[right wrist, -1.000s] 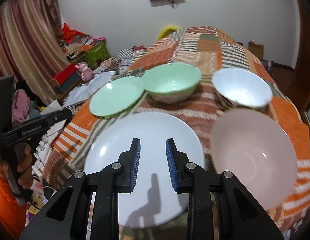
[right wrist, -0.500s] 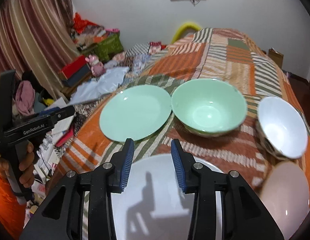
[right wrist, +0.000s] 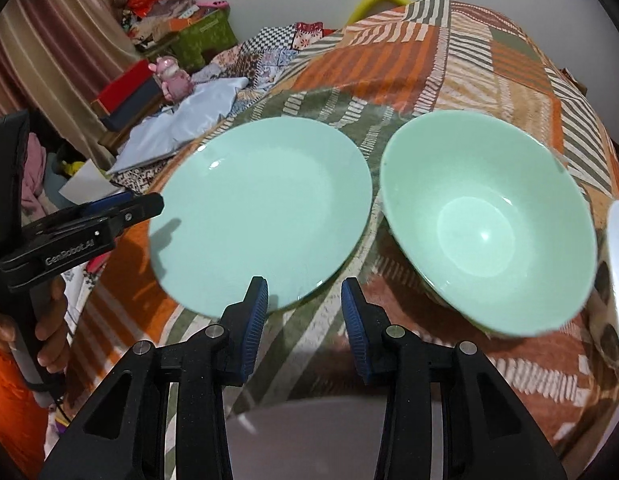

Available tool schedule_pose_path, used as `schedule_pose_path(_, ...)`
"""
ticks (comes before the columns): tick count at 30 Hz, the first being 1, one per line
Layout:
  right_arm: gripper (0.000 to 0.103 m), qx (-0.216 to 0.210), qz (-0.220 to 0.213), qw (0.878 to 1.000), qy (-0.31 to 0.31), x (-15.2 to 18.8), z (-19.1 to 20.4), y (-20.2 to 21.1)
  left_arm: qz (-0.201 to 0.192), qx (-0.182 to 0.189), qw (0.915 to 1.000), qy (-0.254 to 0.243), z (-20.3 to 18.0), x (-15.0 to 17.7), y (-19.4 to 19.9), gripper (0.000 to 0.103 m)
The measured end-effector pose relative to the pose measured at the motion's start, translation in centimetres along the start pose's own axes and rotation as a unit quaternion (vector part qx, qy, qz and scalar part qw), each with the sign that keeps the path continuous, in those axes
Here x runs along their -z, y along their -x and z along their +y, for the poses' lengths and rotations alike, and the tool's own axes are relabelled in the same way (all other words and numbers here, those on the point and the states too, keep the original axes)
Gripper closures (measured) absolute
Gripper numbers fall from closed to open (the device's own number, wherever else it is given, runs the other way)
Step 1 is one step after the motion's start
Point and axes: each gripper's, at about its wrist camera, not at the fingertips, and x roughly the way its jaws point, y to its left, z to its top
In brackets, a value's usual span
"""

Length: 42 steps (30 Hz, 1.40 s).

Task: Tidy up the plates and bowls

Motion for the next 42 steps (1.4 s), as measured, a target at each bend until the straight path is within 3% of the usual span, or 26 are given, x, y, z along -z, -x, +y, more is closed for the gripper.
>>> schedule_pose_path(4, 0.069, 0.005, 0.009, 1.0, -0.001, -0.3, 0.2, -1.1, 0.018, 0.02, 0.9996, -0.003, 0.0, -0.4, -2.3, 0.067)
schedule_pose_path(8, 0.071, 0.011, 0.004, 1.0, -0.009, -0.5, 0.3, -1.4, 0.008, 0.038, 0.999, -0.022, -0.6, -0.5, -3.1, 0.072)
schedule_pose_path(17, 0.072, -0.009, 0.016, 1.0, 0.005, -0.5, 1.3, -1.2, -0.002, 0.048, 0.9985, -0.025, 0.4, 0.6, -1.0, 0.072)
schedule_pose_path(24, 0.072, -0.032, 0.037, 0.997, 0.052, 0.8, 3.7, -1.0, 0.012, 0.04, 0.9987, -0.029, 2.2, 4.2, 2.6, 0.072)
schedule_pose_path(28, 0.072, -0.036, 0.045, 0.997, 0.06, 0.7, 3.7, -1.3, 0.026, 0.055, 0.9978, -0.025, 3.2, 6.5, 4.3, 0.072)
schedule_pose_path(35, 0.072, -0.025, 0.044, 0.998, 0.049, -0.1, 3.4, -2.1, 0.029, 0.041, 0.9987, 0.001, 4.5, 6.2, 3.3, 0.072)
schedule_pose_path(42, 0.072, -0.021, 0.039, 0.998, 0.053, -0.4, 3.8, -3.0, 0.034, 0.057, 0.9977, 0.012, 4.8, 5.2, 1.3, 0.072)
